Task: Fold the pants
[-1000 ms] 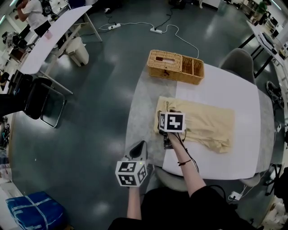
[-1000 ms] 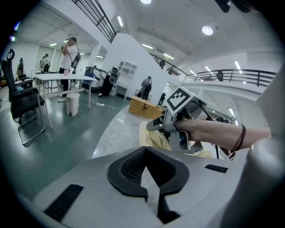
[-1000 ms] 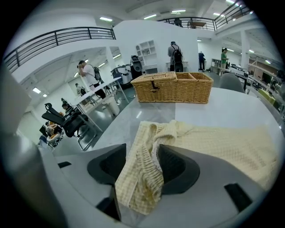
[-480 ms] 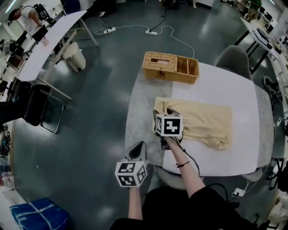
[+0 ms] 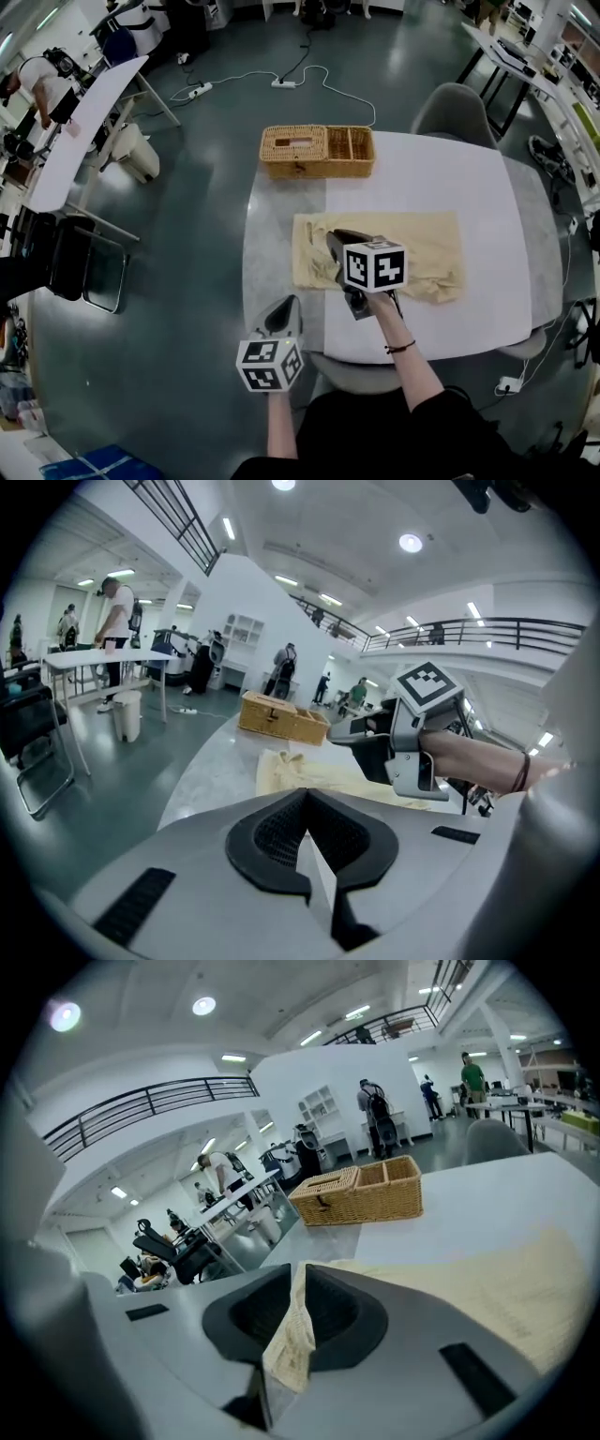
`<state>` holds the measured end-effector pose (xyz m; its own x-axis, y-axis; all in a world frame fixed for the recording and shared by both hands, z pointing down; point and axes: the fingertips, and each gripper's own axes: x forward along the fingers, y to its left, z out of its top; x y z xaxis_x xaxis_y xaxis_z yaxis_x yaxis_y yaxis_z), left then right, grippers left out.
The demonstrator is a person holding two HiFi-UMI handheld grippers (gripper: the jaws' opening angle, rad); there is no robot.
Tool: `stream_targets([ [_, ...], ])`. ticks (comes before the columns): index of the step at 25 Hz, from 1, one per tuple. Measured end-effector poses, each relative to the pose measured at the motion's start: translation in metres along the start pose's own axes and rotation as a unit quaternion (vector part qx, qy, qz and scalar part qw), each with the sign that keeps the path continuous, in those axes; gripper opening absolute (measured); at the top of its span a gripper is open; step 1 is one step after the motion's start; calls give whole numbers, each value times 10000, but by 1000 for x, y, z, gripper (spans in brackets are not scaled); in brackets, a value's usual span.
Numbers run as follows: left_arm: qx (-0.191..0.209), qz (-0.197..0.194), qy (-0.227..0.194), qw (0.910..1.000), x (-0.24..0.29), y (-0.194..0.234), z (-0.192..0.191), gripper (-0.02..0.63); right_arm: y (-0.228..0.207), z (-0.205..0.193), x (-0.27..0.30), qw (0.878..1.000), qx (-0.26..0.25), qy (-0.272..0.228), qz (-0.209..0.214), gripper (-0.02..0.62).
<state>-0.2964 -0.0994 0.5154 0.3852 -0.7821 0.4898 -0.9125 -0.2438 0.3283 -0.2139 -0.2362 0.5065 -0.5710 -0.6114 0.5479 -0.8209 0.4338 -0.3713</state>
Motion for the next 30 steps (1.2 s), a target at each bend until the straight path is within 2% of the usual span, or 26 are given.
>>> stream_targets([
  [4,188,-129,2,9997,10,-26,10,8,-22,8,-28,9995,-274,-173,-21,25],
  [12,541,-353,1,9979,33,-81,24,8,-81,10,-92,9984,-103,-555,-19,15],
  [22,819,-554,85,9951,73,-140,25,8,-181,-7,-160,9959,305,-711,-472,15],
  [30,989,-660,212,9927,103,-177,17,8,-239,-18,-189,9934,506,-748,-710,15],
])
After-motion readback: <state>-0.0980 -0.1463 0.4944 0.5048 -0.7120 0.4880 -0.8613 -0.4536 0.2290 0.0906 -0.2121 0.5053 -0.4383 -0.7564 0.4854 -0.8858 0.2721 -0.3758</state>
